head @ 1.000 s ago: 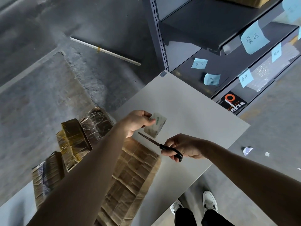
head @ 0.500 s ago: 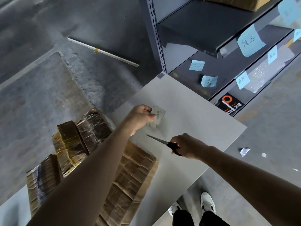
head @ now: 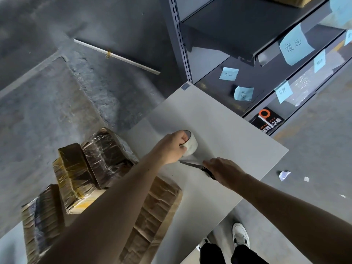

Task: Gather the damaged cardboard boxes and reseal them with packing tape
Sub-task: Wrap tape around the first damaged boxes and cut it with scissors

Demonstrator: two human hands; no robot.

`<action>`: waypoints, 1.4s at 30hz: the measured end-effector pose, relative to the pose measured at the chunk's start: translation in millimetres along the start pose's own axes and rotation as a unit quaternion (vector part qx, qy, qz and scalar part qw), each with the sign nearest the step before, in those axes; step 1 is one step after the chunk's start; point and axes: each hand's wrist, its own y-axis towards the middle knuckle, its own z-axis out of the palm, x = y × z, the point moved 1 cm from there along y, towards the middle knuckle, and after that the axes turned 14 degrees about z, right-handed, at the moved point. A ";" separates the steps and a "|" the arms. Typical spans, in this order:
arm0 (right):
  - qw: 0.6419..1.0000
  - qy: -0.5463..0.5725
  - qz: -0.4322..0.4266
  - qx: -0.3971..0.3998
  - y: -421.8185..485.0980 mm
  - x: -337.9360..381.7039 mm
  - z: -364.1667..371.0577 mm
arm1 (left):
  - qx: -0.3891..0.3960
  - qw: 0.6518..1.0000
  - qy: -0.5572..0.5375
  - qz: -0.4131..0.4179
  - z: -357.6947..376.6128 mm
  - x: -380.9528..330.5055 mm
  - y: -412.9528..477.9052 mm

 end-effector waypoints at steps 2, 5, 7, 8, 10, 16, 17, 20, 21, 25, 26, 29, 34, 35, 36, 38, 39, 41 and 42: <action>1.000 -0.004 0.003 0.000 2.3 -2.5 0.6 | 0.003 0.999 0.036 0.011 3.2 -3.7 5.0; 0.999 -0.037 -0.023 -0.007 5.1 -7.8 -0.9 | 0.007 0.996 0.081 0.035 9.2 -8.6 14.5; 1.000 -0.010 -0.008 0.027 4.5 -12.3 0.0 | 0.013 0.994 0.101 0.050 13.9 -10.1 21.8; 0.998 0.008 0.005 0.055 4.0 -13.8 -0.4 | 0.018 0.992 0.113 0.057 16.5 -10.7 25.1; 0.995 0.025 0.021 0.089 4.7 -16.5 -0.1 | 0.038 0.987 0.140 0.069 21.4 -13.0 31.3; 0.997 0.070 0.010 0.019 4.0 -16.2 -8.5 | 0.061 0.970 0.207 0.110 30.1 -18.5 40.5; 0.995 0.098 0.009 -0.031 5.1 -16.0 -11.1 | 0.061 0.969 0.210 0.118 29.6 -18.6 41.3; 0.980 0.118 0.032 -0.159 13.5 -14.7 -21.4 | 0.064 0.963 0.204 0.165 24.4 -16.0 42.1; 0.978 0.108 0.027 -0.176 18.2 -12.8 -26.1 | 0.065 0.961 0.198 0.180 18.3 -17.0 41.1; 0.984 0.116 0.000 -0.132 31.6 -9.0 -33.5 | 0.097 0.952 0.185 0.222 5.1 -35.4 36.2; 0.984 0.140 0.007 -0.111 33.1 -6.8 -32.9 | 0.091 0.948 0.189 0.241 -0.2 -43.3 33.7; 0.954 0.283 0.085 -0.050 30.7 0.7 -34.3 | 0.018 0.938 0.151 0.312 -14.5 -55.4 24.3; 0.908 0.405 0.086 -0.067 27.8 14.3 -57.4 | -0.102 0.963 0.027 0.247 -7.9 -32.5 5.5; 0.905 0.410 0.088 -0.068 27.4 16.4 -60.6 | -0.134 0.961 0.002 0.241 -8.9 -31.8 1.7; 0.903 0.414 0.091 -0.068 26.0 18.1 -61.6 | -0.173 0.954 -0.011 0.243 -11.4 -32.4 -0.7; 0.894 0.431 0.101 -0.064 21.1 18.9 -58.3 | -0.240 0.944 -0.018 0.224 -20.8 -35.8 -2.8; 0.889 0.441 0.108 -0.059 18.0 18.6 -55.4 | -0.248 0.951 -0.029 0.184 -24.7 -34.6 -3.0; 0.881 0.457 0.116 -0.045 11.1 18.1 -52.0 | -0.190 0.976 -0.078 0.069 -29.2 -30.7 -6.6; 0.876 0.467 0.114 -0.037 7.8 18.1 -50.9 | -0.145 0.983 -0.107 0.018 -28.5 -28.6 -9.7</action>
